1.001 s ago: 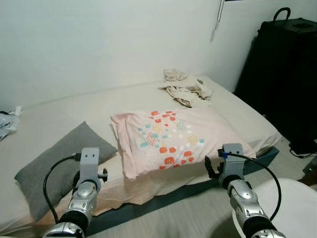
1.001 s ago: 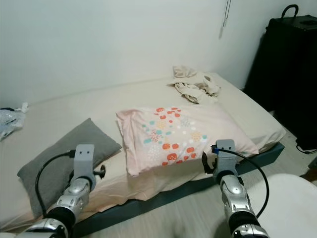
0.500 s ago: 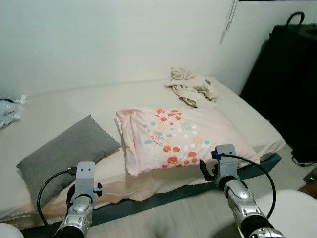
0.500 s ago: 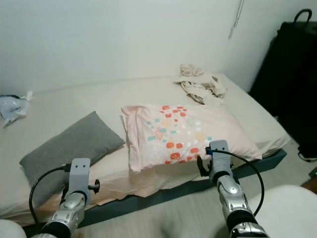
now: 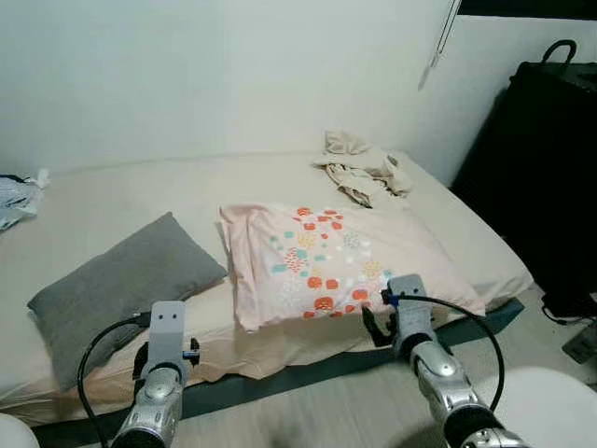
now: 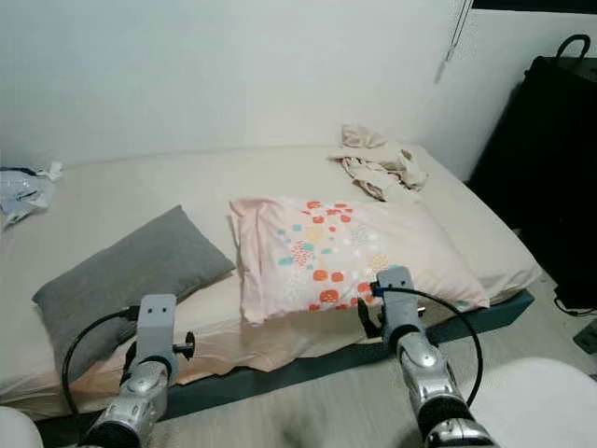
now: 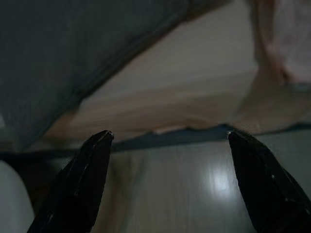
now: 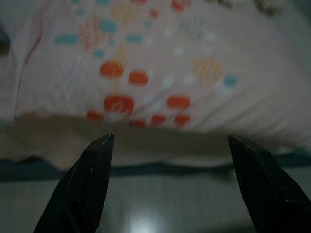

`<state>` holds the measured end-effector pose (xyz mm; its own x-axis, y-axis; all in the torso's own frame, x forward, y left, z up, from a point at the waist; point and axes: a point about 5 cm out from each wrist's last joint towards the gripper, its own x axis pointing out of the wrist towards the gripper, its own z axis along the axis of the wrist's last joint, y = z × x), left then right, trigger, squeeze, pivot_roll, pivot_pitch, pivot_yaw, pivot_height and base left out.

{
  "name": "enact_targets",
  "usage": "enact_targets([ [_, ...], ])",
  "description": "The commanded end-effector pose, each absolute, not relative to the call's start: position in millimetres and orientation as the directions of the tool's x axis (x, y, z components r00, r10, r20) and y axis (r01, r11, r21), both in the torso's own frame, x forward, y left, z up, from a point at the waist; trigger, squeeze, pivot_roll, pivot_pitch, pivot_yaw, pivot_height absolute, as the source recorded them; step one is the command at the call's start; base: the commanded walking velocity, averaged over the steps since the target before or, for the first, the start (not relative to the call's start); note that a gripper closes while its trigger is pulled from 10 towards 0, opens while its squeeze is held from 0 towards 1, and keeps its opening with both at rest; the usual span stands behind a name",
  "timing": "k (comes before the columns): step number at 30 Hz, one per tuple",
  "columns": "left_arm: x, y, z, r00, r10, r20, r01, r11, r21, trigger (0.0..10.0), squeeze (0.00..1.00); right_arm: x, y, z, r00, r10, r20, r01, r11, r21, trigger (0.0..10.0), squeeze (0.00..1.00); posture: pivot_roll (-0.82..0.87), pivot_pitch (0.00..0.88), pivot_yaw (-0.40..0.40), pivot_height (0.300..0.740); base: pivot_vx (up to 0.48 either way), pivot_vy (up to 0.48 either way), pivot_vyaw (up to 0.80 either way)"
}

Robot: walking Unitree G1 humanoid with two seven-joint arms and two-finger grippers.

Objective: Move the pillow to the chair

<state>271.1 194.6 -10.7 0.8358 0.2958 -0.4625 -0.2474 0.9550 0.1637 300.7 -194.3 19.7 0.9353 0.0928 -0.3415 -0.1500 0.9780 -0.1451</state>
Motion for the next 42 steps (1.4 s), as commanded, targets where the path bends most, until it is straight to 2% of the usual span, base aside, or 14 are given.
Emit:
enact_targets([
  [1, 263.5, 193.5, -17.0, 0.83, 0.279, -0.483, -0.221, 0.959, 0.174, 10.0, 0.0, 296.9, -191.5, 16.7, 0.936, 0.091, -0.341, -0.146, 0.979, -0.142, 10.0, 0.0, -0.03, 0.087, -0.075, 0.74, 0.0, 0.0, 0.0],
  [9, 262.2, 192.7, -13.3, 0.841, 0.293, -0.454, -0.246, 0.956, 0.163, 10.0, 0.0, 280.7, -179.2, -1.3, 0.914, 0.114, -0.39, -0.178, 0.975, -0.133, 10.0, 0.0, 0.0, 0.102, -0.067, 0.74, 0.0, 0.0, 0.0],
  [13, 254.1, 198.0, -17.6, 0.825, 0.312, -0.472, -0.259, 0.95, 0.176, 10.0, 0.0, 281.8, -167.4, -1.4, 0.913, 0.134, -0.384, -0.192, 0.975, -0.116, 10.0, 0.0, 0.02, 0.103, -0.067, 0.74, 0.0, 0.0, 0.0],
  [29, 252.7, 217.4, -1.5, 0.829, 0.377, -0.413, -0.334, 0.926, 0.174, 10.0, 0.0, 290.4, -149.7, 3.3, 0.899, 0.205, -0.387, -0.266, 0.958, -0.11, 10.0, 0.0, 0.08, 0.132, -0.081, 0.74, 0.0, 0.0, 0.0],
  [33, 251.1, 214.1, -4.4, 0.827, 0.369, -0.424, -0.326, 0.929, 0.172, 10.0, 0.0, 287.8, -151.5, 1.9, 0.896, 0.215, -0.389, -0.283, 0.951, -0.126, 10.0, 0.0, 0.06, 0.129, -0.079, 0.74, 0.0, 0.0, 0.0],
  [34, 251.8, 208.1, -8.6, 0.829, 0.347, -0.438, -0.298, 0.938, 0.18, 10.0, 0.0, 282.0, -158.8, -2.2, 0.891, 0.211, -0.402, -0.288, 0.947, -0.143, 10.0, 0.0, 0.05, 0.105, -0.087, 0.74, 0.0, 0.0, 0.0],
  [42, 268.1, 199.5, 0.8, 0.863, 0.288, -0.414, -0.228, 0.955, 0.19, 10.0, 0.0, 280.5, -165.9, -2.6, 0.891, 0.2, -0.407, -0.281, 0.948, -0.15, 10.0, 0.0, 0.05, 0.087, -0.093, 0.74, 0.0, 0.0, 0.0],
])
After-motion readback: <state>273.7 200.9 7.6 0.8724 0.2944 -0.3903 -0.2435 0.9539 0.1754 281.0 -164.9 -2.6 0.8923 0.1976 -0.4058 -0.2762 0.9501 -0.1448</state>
